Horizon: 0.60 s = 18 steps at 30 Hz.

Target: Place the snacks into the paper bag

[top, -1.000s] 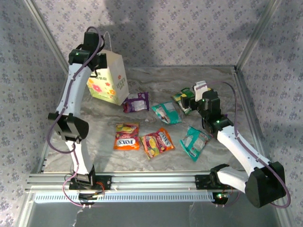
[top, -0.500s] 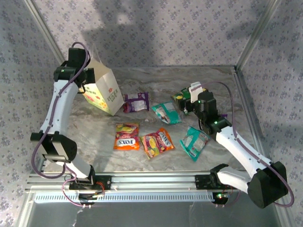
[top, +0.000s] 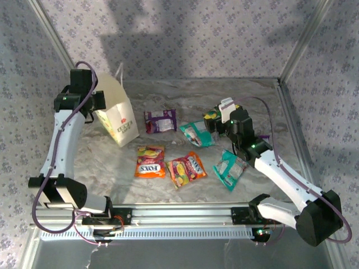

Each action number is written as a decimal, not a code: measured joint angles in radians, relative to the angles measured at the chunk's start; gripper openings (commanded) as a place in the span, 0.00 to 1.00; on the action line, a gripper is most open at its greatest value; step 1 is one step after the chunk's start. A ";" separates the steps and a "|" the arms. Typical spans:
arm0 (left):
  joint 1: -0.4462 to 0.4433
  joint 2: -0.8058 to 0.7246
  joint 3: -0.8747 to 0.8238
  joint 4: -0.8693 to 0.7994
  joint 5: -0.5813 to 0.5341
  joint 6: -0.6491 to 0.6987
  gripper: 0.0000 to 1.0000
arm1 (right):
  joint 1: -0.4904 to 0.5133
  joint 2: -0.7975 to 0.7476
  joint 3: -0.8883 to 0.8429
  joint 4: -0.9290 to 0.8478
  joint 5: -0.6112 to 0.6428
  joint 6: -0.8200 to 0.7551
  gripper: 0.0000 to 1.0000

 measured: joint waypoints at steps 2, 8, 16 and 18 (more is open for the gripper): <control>0.002 -0.002 -0.002 0.000 0.002 0.004 0.03 | 0.006 0.000 0.000 -0.002 0.005 0.000 1.00; 0.011 -0.004 -0.002 -0.007 0.005 0.009 0.11 | 0.018 0.000 0.006 -0.013 0.011 0.000 1.00; 0.012 -0.015 -0.002 -0.066 0.004 0.021 0.41 | 0.020 0.000 0.007 -0.013 0.012 -0.001 1.00; 0.012 -0.019 -0.002 -0.090 0.003 0.018 0.43 | 0.020 0.003 0.008 -0.013 0.012 -0.001 1.00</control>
